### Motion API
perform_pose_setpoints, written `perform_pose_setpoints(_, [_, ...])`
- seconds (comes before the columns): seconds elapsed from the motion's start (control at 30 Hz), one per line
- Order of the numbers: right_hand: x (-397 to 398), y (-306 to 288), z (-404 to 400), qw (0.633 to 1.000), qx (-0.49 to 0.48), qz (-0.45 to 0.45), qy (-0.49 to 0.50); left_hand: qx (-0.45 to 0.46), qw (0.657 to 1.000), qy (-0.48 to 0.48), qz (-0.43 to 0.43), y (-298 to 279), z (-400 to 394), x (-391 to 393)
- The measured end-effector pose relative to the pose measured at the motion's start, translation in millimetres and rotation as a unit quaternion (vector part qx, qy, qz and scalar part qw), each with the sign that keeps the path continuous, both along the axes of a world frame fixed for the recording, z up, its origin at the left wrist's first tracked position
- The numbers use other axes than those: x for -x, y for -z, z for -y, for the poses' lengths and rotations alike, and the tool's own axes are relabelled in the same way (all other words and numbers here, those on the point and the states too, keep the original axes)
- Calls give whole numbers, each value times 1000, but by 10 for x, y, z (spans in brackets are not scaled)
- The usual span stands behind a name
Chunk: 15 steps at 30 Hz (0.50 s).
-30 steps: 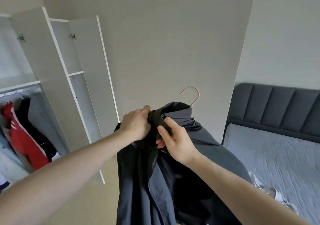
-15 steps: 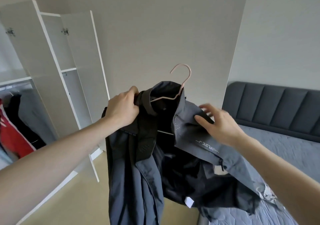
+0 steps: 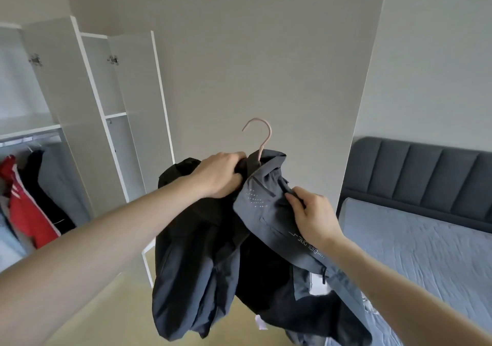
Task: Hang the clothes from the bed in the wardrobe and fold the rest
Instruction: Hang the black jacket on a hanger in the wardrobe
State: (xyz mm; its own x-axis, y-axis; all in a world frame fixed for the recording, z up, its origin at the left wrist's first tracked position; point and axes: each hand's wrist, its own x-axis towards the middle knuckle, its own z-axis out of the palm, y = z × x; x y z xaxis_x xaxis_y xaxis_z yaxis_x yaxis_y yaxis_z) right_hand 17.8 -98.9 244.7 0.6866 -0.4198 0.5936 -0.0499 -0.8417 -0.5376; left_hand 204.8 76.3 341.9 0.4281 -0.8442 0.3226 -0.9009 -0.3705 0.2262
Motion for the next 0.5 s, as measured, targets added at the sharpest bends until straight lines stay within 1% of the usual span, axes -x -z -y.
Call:
perform_pose_setpoints(0.1, [66,-37,113,999,-28,35,-13,20,996,9,-85,-137,-154,-160])
perform_pose_setpoints(0.17, [122,-32,237,998,-39,49,-3,58,992,11,-108,-134,-246,-258])
perform_pose_setpoints(0.2, [158,-23,306,998,-36,42,8,84,991,8,-108,-121,-290,-302])
perform_pose_setpoints(0.27, [262,33,453,999,-31,1,29,124,987,2,-102,-78,-373,-382])
perform_pose_setpoints(0.37, [416,214,634,995,-27,-61,76,147,984,1,-95,0,-464,-444])
perform_pose_setpoints(0.43, [481,312,688,991,-49,-54,108,165,983,-8,-76,53,-473,-465])
perform_pose_setpoints(0.5, [521,376,682,989,-45,-25,137,183,982,-25,-36,82,-469,-480])
